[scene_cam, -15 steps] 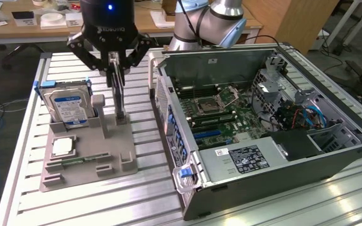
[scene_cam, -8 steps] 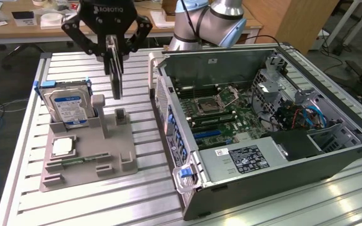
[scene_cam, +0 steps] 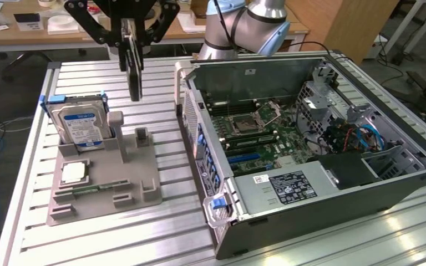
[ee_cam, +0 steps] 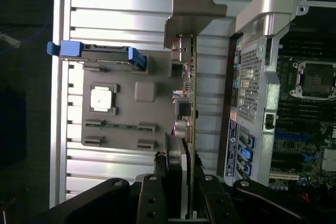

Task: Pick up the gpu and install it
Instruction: 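Pick up the gpu and move the gpu toward the slot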

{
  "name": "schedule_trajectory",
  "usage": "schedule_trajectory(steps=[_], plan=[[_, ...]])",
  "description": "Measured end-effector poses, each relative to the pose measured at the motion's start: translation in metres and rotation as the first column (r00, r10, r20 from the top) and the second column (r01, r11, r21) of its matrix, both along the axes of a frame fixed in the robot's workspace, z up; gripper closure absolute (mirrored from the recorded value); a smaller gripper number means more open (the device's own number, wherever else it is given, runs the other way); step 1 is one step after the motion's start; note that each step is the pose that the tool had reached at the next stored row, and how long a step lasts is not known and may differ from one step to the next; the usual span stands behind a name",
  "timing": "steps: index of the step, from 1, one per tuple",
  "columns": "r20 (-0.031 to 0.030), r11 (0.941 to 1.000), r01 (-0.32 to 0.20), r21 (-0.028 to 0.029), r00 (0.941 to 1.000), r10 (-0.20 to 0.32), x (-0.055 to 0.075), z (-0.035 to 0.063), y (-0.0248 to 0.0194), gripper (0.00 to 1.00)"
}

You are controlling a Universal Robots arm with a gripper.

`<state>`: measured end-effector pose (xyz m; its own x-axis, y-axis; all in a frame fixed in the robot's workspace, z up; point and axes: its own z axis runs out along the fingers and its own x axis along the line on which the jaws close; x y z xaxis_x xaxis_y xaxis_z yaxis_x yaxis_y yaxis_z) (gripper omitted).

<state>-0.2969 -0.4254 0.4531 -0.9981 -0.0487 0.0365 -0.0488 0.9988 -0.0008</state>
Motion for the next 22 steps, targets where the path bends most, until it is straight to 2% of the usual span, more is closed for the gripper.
schedule_trajectory(steps=[5, 22], plan=[[-0.0002, 1.0000, 0.000, 0.0017, 1.0000, 0.000, 0.002, 0.0000, -0.0001, 0.72], [-0.0001, 1.0000, -0.001, 0.0020, 1.0000, 0.001, 0.048, -0.0039, -0.0001, 0.72]])
